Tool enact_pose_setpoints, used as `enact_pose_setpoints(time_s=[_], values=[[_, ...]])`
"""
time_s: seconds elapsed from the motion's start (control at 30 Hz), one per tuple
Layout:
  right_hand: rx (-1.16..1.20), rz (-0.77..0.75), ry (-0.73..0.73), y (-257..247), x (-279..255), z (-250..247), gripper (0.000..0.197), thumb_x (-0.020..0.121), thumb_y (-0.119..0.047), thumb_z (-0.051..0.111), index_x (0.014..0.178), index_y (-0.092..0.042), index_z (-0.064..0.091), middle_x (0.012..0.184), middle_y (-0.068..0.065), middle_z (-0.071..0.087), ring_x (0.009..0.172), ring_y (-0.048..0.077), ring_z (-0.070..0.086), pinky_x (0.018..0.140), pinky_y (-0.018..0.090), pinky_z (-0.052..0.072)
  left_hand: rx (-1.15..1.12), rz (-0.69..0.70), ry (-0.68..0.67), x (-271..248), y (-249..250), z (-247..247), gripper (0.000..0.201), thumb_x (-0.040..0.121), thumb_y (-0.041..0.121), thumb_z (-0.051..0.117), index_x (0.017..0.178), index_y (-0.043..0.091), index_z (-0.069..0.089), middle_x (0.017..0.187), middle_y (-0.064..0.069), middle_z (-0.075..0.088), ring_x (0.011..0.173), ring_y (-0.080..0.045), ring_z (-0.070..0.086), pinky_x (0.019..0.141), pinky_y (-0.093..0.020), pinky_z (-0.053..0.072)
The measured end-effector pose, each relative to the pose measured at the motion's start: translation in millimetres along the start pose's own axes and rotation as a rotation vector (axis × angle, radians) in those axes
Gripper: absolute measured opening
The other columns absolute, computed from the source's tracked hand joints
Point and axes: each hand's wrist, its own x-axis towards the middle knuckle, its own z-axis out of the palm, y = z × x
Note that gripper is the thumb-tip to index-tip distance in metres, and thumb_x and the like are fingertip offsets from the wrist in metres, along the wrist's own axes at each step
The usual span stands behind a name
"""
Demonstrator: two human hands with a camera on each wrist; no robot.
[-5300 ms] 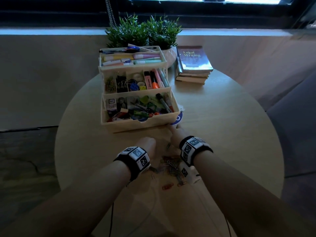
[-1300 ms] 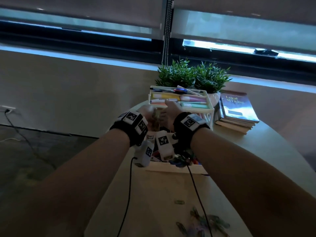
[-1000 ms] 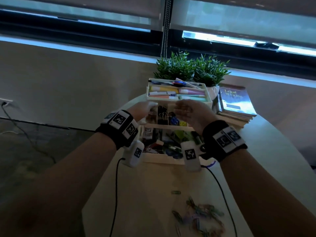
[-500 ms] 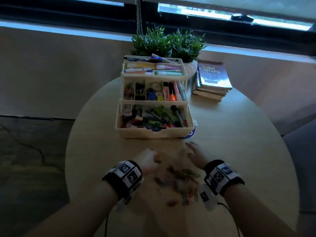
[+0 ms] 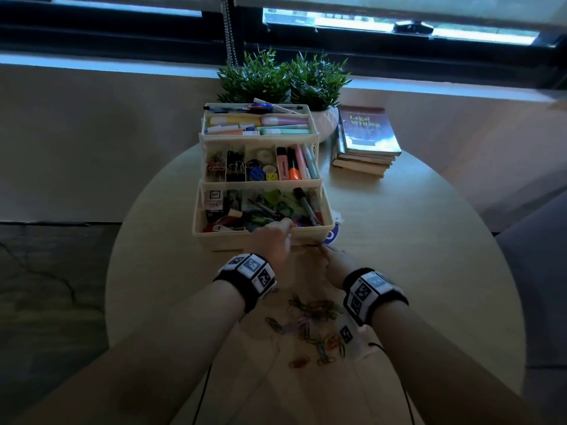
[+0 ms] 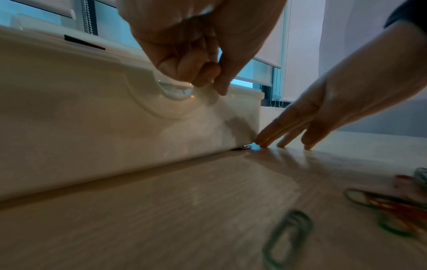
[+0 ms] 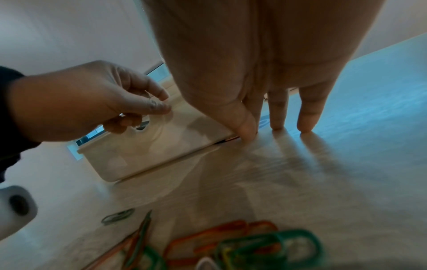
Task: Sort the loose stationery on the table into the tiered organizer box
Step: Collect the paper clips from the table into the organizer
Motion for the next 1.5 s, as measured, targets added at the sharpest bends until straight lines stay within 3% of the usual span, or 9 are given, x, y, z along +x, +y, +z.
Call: enact_pose_setpoints(time_s=[0.3, 0.53, 0.77, 0.93, 1.1, 1.2, 1.3, 1.4, 1.5], values=[[-0.039, 0.036, -0.043, 3, 1, -3, 0.069, 0.091, -0.002, 0.035, 0.149, -0.022, 0.004, 0.155, 0.006, 0.019, 0.139, 0.027, 0.026, 0.110, 0.036, 0.029, 0.069, 0.073, 0.020, 12, -5, -1, 0.024, 0.093, 0.023, 0.046, 0.110, 0.013, 0.060, 0.109, -0.008, 0.066, 0.097, -0.032, 0.063, 0.079, -0.041, 0.053], [-0.205, 0.010, -0.031, 1, 19, 5, 0.075, 0.089, -0.008, 0.044, 0.149, -0.027, 0.005, 0.157, 0.002, 0.005, 0.137, 0.033, 0.022, 0.113, 0.035, 0.026, 0.085, 0.067, 0.006, 17, -3, -9, 0.024, 0.094, 0.025, 0.045, 0.111, 0.015, 0.059, 0.112, -0.008, 0.065, 0.100, -0.031, 0.062, 0.082, -0.039, 0.051], [-0.225, -0.054, 0.008, 3, 2, 21, 0.050, 0.094, -0.010, 0.039, 0.143, -0.016, 0.032, 0.147, 0.009, 0.030, 0.133, 0.031, 0.030, 0.111, 0.035, 0.029, 0.129, 0.066, 0.006, 17, -1, -10, 0.024, 0.093, 0.027, 0.046, 0.108, 0.016, 0.060, 0.107, -0.008, 0.067, 0.098, -0.032, 0.063, 0.080, -0.039, 0.052], [-0.220, -0.108, 0.176, 15, -10, 45, 0.031, 0.099, -0.013, 0.036, 0.117, -0.007, 0.060, 0.120, 0.012, 0.055, 0.112, 0.027, 0.050, 0.095, 0.032, 0.044, 0.118, 0.071, -0.016, 12, -1, -5, 0.025, 0.092, 0.026, 0.047, 0.107, 0.014, 0.062, 0.104, -0.009, 0.068, 0.096, -0.032, 0.064, 0.080, -0.040, 0.053], [-0.235, -0.087, 0.170, 12, -13, 38, 0.020, 0.094, -0.007, 0.041, 0.107, -0.002, 0.055, 0.114, 0.015, 0.056, 0.106, 0.029, 0.055, 0.084, 0.033, 0.043, -0.046, 0.130, 0.038, -11, 7, -8, 0.025, 0.091, 0.024, 0.051, 0.113, 0.015, 0.061, 0.103, -0.010, 0.069, 0.095, -0.029, 0.065, 0.081, -0.038, 0.053], [-0.170, -0.049, 0.163, 11, -12, 36, 0.017, 0.095, -0.006, 0.039, 0.107, -0.005, 0.051, 0.115, 0.014, 0.057, 0.103, 0.029, 0.056, 0.078, 0.032, 0.043, 0.014, 0.129, -0.119, -35, 2, 3, 0.018, 0.090, 0.022, 0.049, 0.099, 0.012, 0.062, 0.099, -0.010, 0.066, 0.091, -0.028, 0.062, 0.078, -0.035, 0.052], [-0.053, 0.012, 0.155, 11, -10, 36, 0.013, 0.094, -0.009, 0.043, 0.106, -0.007, 0.048, 0.113, 0.014, 0.057, 0.101, 0.029, 0.057, 0.073, 0.030, 0.042, 0.199, -0.042, -0.416, -48, -10, 12, 0.018, 0.092, 0.018, 0.048, 0.104, 0.009, 0.057, 0.113, -0.012, 0.056, 0.101, -0.029, 0.056, 0.082, -0.036, 0.047], [-0.021, 0.021, 0.148, 12, -6, 40, 0.017, 0.093, -0.011, 0.045, 0.108, -0.004, 0.050, 0.112, 0.015, 0.058, 0.100, 0.030, 0.057, 0.079, 0.033, 0.046, 0.223, -0.116, -0.488, -53, -11, 13, 0.020, 0.093, 0.015, 0.047, 0.110, 0.006, 0.053, 0.119, -0.015, 0.053, 0.108, -0.031, 0.054, 0.087, -0.036, 0.046], [-0.042, 0.006, 0.141, 10, -8, 45, 0.008, 0.091, -0.012, 0.045, 0.093, -0.008, 0.051, 0.101, 0.013, 0.059, 0.089, 0.028, 0.055, 0.073, 0.033, 0.045, 0.205, -0.154, -0.532, -53, -5, 14, 0.019, 0.095, 0.011, 0.046, 0.109, 0.004, 0.055, 0.117, -0.016, 0.057, 0.106, -0.030, 0.057, 0.083, -0.034, 0.046]])
